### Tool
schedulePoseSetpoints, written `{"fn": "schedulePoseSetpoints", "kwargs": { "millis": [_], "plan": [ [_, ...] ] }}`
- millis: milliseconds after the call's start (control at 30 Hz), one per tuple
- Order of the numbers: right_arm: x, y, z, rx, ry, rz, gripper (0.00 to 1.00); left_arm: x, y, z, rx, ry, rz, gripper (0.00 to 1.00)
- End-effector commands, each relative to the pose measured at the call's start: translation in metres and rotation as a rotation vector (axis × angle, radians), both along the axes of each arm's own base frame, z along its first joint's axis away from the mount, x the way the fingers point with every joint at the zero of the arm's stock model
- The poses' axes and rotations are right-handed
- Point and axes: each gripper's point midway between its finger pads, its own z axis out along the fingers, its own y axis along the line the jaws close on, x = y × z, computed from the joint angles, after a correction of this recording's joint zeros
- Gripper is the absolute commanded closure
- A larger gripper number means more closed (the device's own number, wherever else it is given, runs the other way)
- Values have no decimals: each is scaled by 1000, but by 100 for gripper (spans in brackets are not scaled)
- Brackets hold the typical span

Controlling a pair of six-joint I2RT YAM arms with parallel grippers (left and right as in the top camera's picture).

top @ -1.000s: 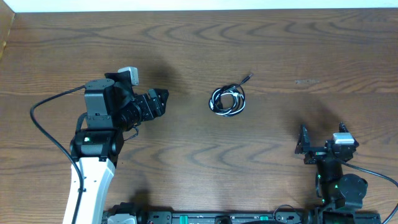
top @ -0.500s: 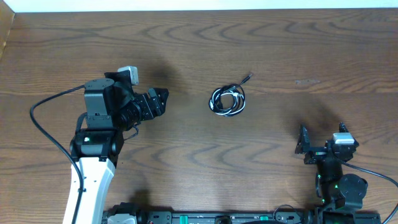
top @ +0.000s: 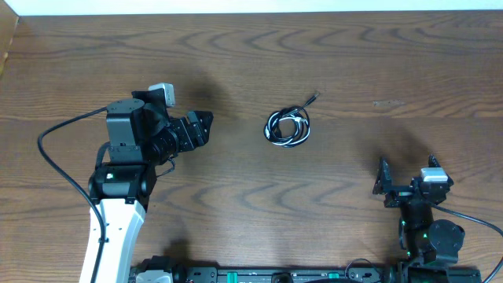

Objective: Untangle cables
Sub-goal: 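Extend the left gripper forward toward the black-and-white cable bundle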

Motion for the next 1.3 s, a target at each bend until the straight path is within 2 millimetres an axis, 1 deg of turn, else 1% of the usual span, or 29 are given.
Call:
{"fn": "schedulePoseSetpoints", "kwargs": {
  "millis": [0,1000,1133,1267],
  "plan": [
    [0,-2,-1,10,2,-12,1,4,1,12,20,-38,-7,20],
    [0,-2,-1,10,2,-12,1,4,1,11,20,-33,-7,20],
    [0,-2,-1,10,2,-12,1,7,1,6,20,-19,-7,19],
    [0,-2,-1,10,2,-12,1,10,1,-4,20,10,-8,20]
  ]
}}
